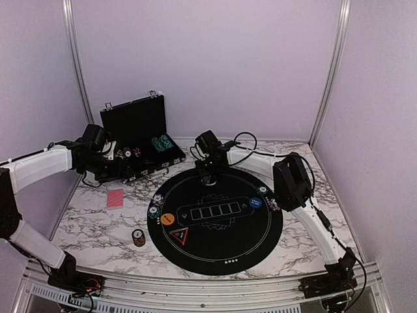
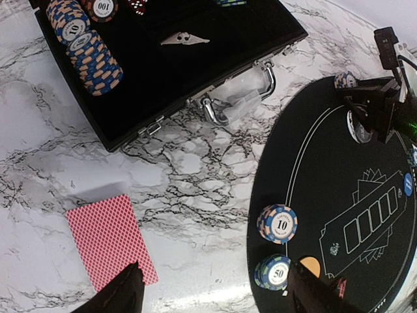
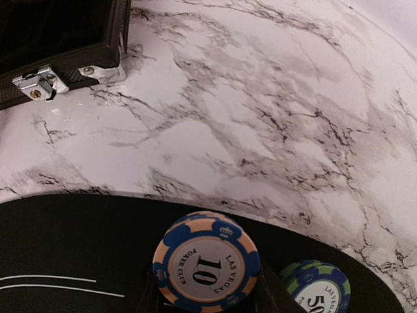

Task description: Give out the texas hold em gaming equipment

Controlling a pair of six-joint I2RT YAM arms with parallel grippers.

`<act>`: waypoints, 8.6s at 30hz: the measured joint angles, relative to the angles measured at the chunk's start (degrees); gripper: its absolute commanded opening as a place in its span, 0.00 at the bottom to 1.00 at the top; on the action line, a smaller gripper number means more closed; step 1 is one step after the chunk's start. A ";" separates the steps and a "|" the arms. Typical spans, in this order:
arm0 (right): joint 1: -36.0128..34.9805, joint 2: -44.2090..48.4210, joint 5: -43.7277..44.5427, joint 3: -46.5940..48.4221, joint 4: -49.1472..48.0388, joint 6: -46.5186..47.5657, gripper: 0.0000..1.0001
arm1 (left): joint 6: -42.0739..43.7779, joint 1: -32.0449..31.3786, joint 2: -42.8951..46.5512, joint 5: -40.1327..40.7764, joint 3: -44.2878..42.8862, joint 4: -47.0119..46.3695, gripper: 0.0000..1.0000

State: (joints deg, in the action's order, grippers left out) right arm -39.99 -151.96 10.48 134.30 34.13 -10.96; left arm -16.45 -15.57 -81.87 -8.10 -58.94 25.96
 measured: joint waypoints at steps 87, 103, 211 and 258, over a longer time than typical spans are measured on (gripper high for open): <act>-1.60 8.28 1.86 -1.81 2.36 1.46 0.53 | -0.46 0.04 -0.83 -2.60 0.00 -0.02 0.79; -5.25 25.73 0.79 -24.65 -3.10 0.70 0.66 | -5.97 -9.16 4.59 1.44 5.27 2.86 0.79; -5.09 49.00 3.56 -51.84 -16.74 -0.81 0.74 | -13.05 -37.27 -5.25 14.67 4.87 20.94 0.39; 2.29 71.47 6.56 -70.75 -16.31 -4.31 0.74 | -5.62 -50.12 -49.53 13.57 -48.17 26.77 0.41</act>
State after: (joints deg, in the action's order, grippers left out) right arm -37.69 -80.49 17.04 63.55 17.82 -15.27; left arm -22.06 -65.69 -131.39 5.48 -107.11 52.73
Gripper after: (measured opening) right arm 0.740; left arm 0.413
